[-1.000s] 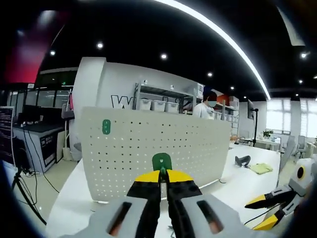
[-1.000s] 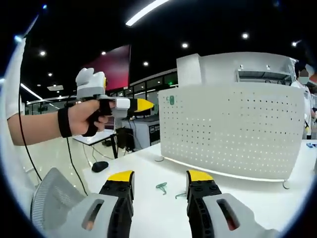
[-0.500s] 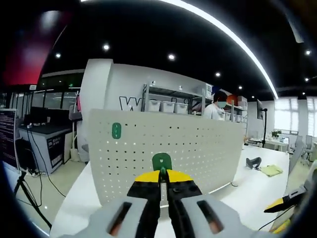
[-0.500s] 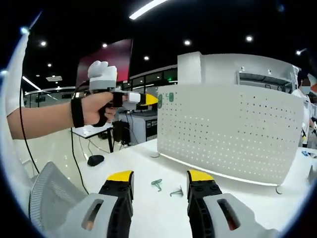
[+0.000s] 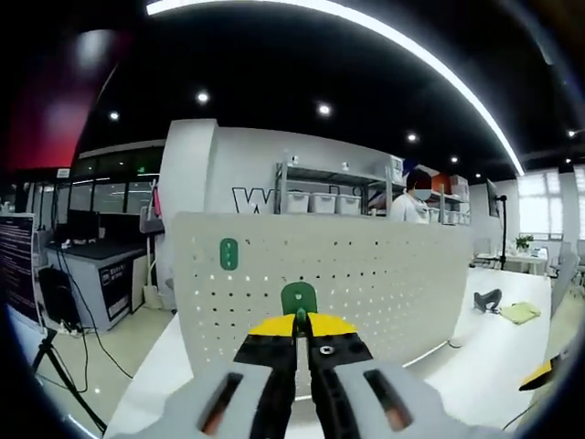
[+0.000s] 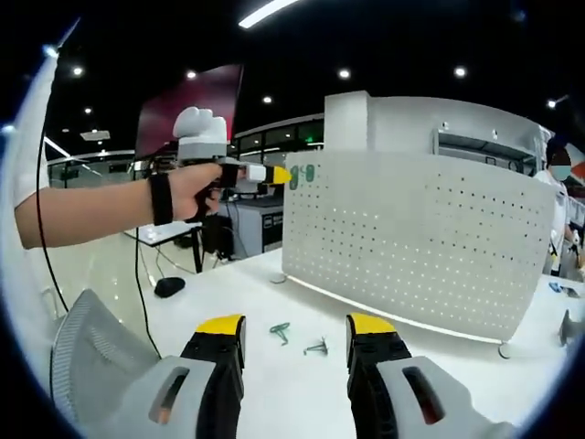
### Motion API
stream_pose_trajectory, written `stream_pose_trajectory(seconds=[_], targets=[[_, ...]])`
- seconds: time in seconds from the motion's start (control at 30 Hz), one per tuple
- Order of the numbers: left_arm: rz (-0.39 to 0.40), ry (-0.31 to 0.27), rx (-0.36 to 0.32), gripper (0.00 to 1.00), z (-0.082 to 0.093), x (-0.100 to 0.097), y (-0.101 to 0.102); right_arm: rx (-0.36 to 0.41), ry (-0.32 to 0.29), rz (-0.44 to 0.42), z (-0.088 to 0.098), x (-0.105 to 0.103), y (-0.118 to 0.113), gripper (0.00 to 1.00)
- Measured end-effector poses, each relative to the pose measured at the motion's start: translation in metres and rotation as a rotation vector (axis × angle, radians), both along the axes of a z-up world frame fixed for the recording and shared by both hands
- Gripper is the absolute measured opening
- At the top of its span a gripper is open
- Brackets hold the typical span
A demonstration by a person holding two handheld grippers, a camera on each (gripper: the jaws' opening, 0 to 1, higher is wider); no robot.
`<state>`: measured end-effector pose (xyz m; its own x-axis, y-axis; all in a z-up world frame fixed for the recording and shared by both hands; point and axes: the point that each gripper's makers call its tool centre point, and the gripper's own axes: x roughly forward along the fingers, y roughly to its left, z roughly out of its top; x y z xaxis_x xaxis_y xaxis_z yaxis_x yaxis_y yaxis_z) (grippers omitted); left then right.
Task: Insert the hook assembly into the mounting plate slot until the hook locks in place.
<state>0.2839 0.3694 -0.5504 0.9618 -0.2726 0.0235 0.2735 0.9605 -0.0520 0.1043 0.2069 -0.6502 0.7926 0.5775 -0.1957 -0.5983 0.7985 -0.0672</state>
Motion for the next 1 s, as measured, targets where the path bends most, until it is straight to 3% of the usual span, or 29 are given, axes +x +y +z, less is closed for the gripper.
stream_pose_trajectory(seconds=[0.5,0.6,1.0], targets=[[0.032,-0.042,0.028,0.03,0.012,0.026,0.006,-0.014,0.021,0.017,-0.005,0.006,0.000,0.45],[0.032,-0.061,0.063,0.03,0.017,0.032,0.005,-0.012,0.027,0.014,-0.005,0.006,-0.001,0.45],[0.038,-0.062,0.087,0.03,0.019,0.058,0.002,0.015,0.042,-0.017,-0.009,0.010,-0.002,0.45]])
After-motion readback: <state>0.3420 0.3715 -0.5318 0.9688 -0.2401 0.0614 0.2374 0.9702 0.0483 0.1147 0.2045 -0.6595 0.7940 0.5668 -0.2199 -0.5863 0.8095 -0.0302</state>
